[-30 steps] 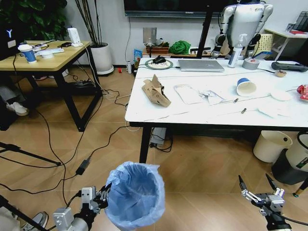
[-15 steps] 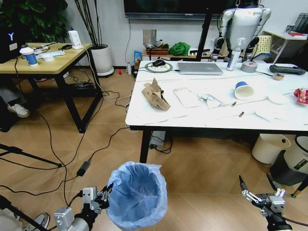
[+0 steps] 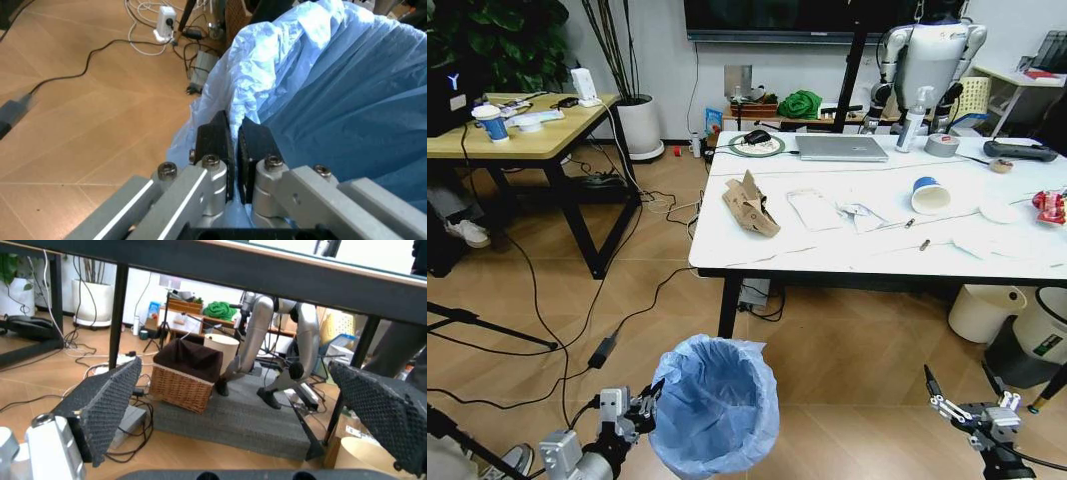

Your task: Pick up the trash bin and place the trash from the table into it.

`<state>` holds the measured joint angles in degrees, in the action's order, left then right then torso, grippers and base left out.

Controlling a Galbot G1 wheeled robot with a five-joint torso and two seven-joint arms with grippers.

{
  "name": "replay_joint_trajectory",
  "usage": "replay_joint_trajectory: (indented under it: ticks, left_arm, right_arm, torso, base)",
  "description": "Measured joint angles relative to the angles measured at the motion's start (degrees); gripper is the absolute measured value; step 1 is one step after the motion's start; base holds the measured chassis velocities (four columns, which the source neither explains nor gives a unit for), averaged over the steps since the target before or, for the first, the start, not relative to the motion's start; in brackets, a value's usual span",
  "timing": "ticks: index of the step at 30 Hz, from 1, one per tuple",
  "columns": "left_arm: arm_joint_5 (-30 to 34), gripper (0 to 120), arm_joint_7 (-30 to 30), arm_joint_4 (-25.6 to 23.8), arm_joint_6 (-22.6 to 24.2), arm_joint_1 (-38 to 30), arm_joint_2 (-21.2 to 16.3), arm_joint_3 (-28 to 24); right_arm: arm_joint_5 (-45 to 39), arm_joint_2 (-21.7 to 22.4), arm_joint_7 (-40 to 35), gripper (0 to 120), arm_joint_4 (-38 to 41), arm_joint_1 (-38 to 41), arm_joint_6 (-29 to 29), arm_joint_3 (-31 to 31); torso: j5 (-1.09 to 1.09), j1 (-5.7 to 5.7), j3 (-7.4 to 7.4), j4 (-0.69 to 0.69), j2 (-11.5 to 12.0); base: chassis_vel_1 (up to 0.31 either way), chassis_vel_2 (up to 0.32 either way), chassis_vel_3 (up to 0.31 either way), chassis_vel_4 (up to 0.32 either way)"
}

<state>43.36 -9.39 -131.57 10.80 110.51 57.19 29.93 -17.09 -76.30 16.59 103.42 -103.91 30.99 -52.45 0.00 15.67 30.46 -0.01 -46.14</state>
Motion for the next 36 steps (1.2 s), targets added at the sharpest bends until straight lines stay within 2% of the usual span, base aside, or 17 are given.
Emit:
replay_joint_trajectory:
  ticks: [14, 21, 36]
  left_arm:
    - [-0.2, 0, -0.4, -0.2, -0.1, 0.3, 0.2, -0.5]
    - [2.2, 0, -2.6, -0.9, 0.1, 0.4, 0.5, -1.0]
    - [1.1, 0, -3.0, -0.5, -0.1, 0.1, 1.1, -1.3]
  right_arm:
    - [0.0, -0.3, 0.0, 100, 0.6, -0.3, 0.0, -0.2]
    - [0.0, -0.4, 0.0, 100, 0.7, -0.3, 0.0, -0.2]
    - [0.1, -0.6, 0.0, 100, 1.0, -0.5, 0.0, -0.3]
  torso:
    - [0.0, 1.5, 2.05, 0.0, -3.6]
    - [0.0, 2.26, 3.05, 0.0, -5.3]
    - [0.0, 4.0, 5.44, 0.0, -9.4]
  base:
    - [0.0, 0.0, 0.0, 0.0]
    - [0.0, 0.0, 0.0, 0.0]
    - [0.0, 0.0, 0.0, 0.0]
